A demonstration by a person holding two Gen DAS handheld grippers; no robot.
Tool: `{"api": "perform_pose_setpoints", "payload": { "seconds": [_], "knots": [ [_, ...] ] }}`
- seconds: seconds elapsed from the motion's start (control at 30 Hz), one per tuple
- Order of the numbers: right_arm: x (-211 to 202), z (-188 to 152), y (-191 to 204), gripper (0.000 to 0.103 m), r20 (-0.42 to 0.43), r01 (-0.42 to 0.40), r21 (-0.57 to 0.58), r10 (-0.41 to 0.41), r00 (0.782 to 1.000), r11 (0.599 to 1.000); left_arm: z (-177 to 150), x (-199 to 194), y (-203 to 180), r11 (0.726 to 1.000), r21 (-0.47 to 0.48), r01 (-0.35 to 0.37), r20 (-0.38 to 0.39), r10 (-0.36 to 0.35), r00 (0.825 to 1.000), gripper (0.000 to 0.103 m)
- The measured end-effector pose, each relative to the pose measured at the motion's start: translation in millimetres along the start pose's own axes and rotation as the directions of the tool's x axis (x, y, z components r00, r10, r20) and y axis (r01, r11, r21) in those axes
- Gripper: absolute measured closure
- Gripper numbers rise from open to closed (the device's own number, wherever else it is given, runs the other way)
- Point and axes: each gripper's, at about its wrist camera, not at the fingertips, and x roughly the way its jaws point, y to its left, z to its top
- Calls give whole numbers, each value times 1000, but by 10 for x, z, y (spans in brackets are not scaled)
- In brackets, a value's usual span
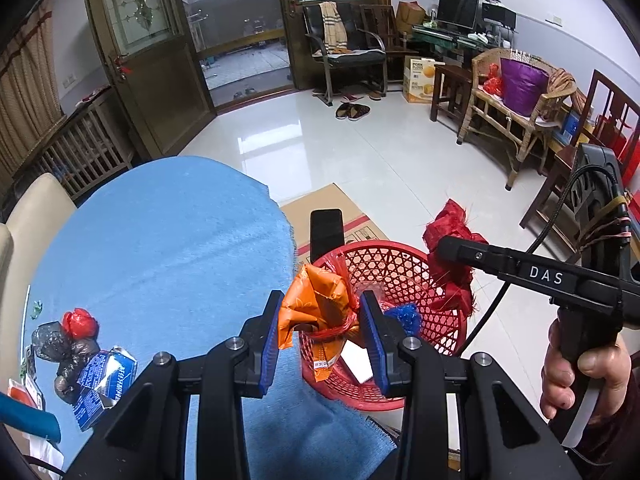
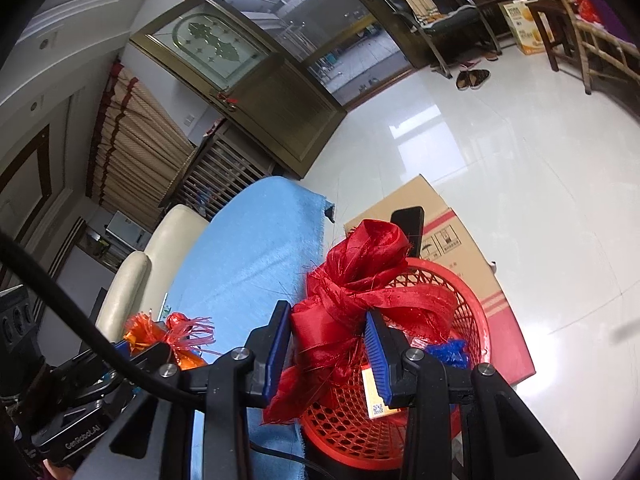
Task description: Collect trash
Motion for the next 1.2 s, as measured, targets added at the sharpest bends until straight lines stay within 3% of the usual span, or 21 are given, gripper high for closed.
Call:
{"api": "perform_pose_setpoints", "payload": {
  "seconds": [0.43, 0.57, 0.97, 1.2],
  "knots": [
    [174, 7, -137, 61, -46, -4, 60, 7, 999, 998, -11, 199, -1, 999, -21, 36, -48, -36, 998, 62],
    [190, -27, -171, 54, -57, -13, 62, 16, 998, 998, -8, 215, 28, 999, -33, 30, -42, -32, 999, 44],
    [145, -10, -175, 47, -43, -52, 68, 55, 998, 996, -104, 123, 188, 998, -66, 11, -24, -13, 1000, 43],
    [109, 5, -86, 47, -35, -52, 34, 54, 998, 998, -434, -77, 565, 992, -111, -60, -19, 58, 998, 43]
  ]
}}
